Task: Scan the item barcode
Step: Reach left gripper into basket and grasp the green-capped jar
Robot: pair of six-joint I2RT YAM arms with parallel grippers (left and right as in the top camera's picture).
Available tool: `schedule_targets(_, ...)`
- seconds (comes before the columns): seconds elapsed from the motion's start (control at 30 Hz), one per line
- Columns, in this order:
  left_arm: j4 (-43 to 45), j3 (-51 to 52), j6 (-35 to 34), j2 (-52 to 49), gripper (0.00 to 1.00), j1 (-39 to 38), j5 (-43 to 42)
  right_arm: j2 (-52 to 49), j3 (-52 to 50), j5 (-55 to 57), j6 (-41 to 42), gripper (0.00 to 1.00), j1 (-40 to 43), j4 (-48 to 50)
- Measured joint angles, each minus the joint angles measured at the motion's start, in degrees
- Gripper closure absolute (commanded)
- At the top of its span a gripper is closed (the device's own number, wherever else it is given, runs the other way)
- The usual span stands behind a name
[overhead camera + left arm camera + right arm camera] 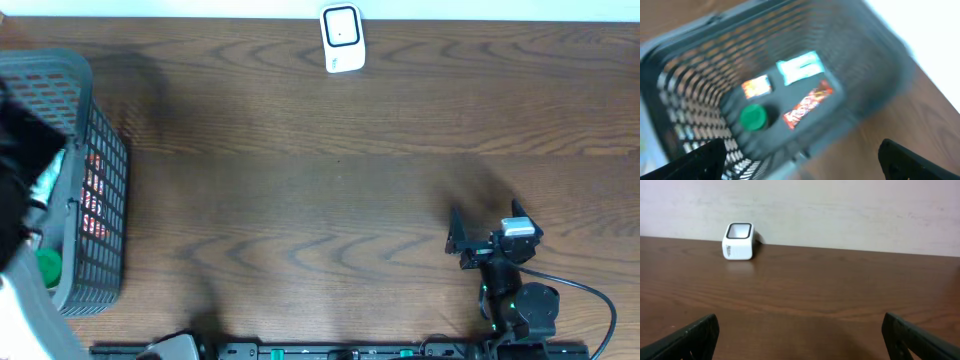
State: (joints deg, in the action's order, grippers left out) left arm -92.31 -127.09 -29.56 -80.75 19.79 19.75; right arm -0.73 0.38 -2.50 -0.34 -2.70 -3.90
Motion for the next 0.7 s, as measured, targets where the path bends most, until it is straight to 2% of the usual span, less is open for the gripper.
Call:
schedule_targets(0.1,0.00,-0.04,-0.81,-3.82,0.03,10.21,-3.06,0.00,0.00,0.00,-0.02,0.01,0.00,-0.04)
schedule_targets(0.3,0.02,3.82,-0.92,-9.09,0.03,24.28,-9.11,0.00,0.00,0.00,0.00,0.01,0.00,-0.04)
schedule_targets(0.47,1.07,14.36,-1.75,-9.05,0.03,28.15,-10.91,0.00,0.00,0.02,0.00,0.01,0.00,-0.04)
schedule_targets(0.7,11.50,32.50,-1.99,-9.16,0.03,29.66,-12.17,0.00,0.00,0.02,0.00,0.01,0.00,-0.02)
